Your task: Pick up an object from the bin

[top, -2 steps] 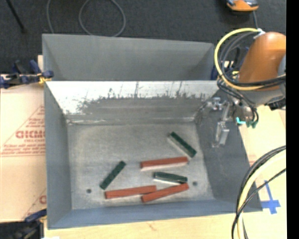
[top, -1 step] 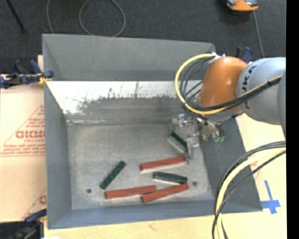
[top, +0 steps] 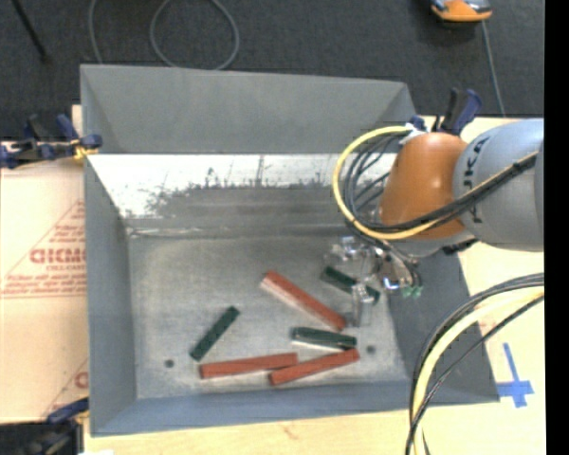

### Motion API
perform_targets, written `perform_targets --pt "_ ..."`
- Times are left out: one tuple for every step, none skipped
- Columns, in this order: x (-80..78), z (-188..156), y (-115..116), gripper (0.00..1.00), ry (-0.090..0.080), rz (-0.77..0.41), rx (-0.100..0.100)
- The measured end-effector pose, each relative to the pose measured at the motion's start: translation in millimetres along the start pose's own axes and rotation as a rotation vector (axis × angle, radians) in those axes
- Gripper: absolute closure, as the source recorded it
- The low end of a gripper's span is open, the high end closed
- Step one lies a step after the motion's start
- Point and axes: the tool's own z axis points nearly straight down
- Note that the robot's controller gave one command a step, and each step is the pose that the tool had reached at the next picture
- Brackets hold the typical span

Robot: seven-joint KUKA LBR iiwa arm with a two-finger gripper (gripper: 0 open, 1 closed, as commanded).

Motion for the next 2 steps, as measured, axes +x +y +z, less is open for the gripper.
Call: perform_targets --pt "-0.8 0 -1 1.00 -0.001 -0.004 0.002" --pt "-7.0 -154 9 1.00 -0.007 -0.031 0.003"
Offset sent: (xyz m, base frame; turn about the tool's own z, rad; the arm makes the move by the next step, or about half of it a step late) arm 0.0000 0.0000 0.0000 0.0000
